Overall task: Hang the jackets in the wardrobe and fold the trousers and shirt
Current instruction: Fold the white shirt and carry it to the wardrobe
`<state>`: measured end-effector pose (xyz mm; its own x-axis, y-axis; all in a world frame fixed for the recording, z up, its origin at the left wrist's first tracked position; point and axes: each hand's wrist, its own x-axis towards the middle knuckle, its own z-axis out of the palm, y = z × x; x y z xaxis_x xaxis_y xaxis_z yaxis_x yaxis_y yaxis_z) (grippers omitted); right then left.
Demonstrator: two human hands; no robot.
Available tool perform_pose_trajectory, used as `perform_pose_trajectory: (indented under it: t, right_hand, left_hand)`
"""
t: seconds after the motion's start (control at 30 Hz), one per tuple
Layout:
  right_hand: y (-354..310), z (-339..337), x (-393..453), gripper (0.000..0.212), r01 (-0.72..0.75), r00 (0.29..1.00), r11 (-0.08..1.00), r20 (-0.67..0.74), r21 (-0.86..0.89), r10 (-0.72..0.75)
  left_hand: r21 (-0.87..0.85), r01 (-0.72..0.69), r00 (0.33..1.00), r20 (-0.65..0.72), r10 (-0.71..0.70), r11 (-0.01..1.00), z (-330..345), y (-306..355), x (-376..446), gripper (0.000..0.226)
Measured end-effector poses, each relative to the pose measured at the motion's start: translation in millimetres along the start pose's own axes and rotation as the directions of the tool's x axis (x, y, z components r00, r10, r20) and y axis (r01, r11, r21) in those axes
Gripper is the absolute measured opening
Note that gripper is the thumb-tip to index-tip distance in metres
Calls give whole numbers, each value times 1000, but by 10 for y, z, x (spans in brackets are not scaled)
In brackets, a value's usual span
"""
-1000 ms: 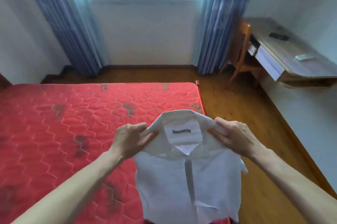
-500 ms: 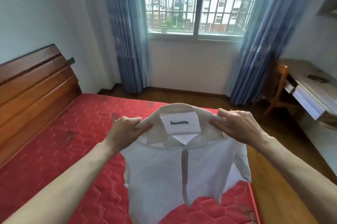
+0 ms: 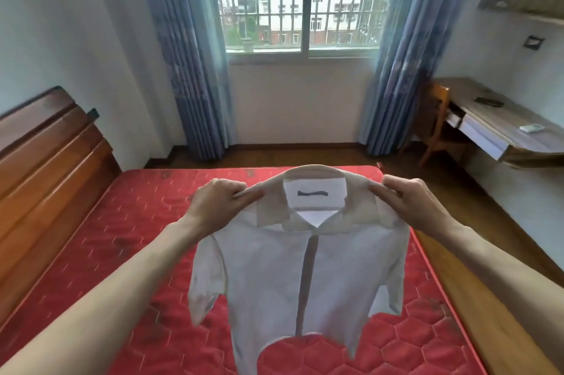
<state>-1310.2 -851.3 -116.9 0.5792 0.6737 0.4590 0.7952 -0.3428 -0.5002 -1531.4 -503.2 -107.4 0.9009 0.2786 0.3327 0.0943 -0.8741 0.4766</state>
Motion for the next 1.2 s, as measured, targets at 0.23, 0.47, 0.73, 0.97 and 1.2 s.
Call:
perform_pose_trajectory:
  t: [0.23,0.47,0.73,0.97,1.2]
  right_hand:
    - [36,-105,-89,37,201,971,949,180,-242,-159]
    - [417,-63,4,28,288,955,841,205,-458,-215]
    - [375,344,674,26,-148,977,978,-175,-145,122]
    - [69,538,707,25,-181,876,983,-449,32,176]
    - [47,1129,-77,28,-337,822,934,-446,120,354]
  left_hand:
    - [-21,-26,999,30,27,999,-105,-205,-127,69]
    - [161,-50,996,-64,61,986,-182,-365,-131,68]
    - [418,-145,967,-131,218,897,-300,-573,582,39]
    - [353,57,951,-303,56,934,-224,-659,598,45]
    - [36,258,940,-238,-243,965,390,-890,-31,46]
